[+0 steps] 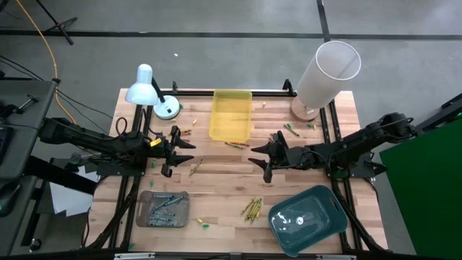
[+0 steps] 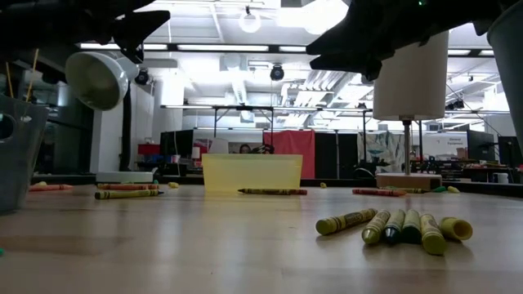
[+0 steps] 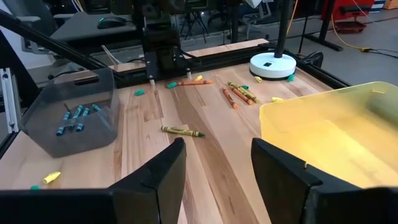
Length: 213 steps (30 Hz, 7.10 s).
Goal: Sort crayons
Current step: Put the green crayon into the yellow bin
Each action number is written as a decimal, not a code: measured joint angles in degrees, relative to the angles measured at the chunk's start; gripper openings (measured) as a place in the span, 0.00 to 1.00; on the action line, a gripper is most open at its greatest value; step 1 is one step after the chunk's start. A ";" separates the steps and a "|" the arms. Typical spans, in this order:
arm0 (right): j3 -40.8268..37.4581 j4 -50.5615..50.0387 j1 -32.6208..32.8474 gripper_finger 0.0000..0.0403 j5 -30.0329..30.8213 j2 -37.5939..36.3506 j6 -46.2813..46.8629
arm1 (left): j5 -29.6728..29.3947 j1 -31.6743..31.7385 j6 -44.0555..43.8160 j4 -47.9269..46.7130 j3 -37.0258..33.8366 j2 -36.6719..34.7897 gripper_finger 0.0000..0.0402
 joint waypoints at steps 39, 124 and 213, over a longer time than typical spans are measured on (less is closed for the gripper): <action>0.02 -0.62 -1.94 0.44 3.09 0.22 6.32 | -17.30 -7.19 -45.37 -66.31 29.65 34.85 0.40; 0.02 1.09 -1.90 0.44 -4.59 0.22 5.86 | -18.66 -8.07 -1.63 22.81 4.46 30.60 0.00; 0.02 -0.40 -3.39 0.44 -4.52 0.22 7.80 | -5.29 30.86 -12.15 -36.40 44.37 58.36 0.00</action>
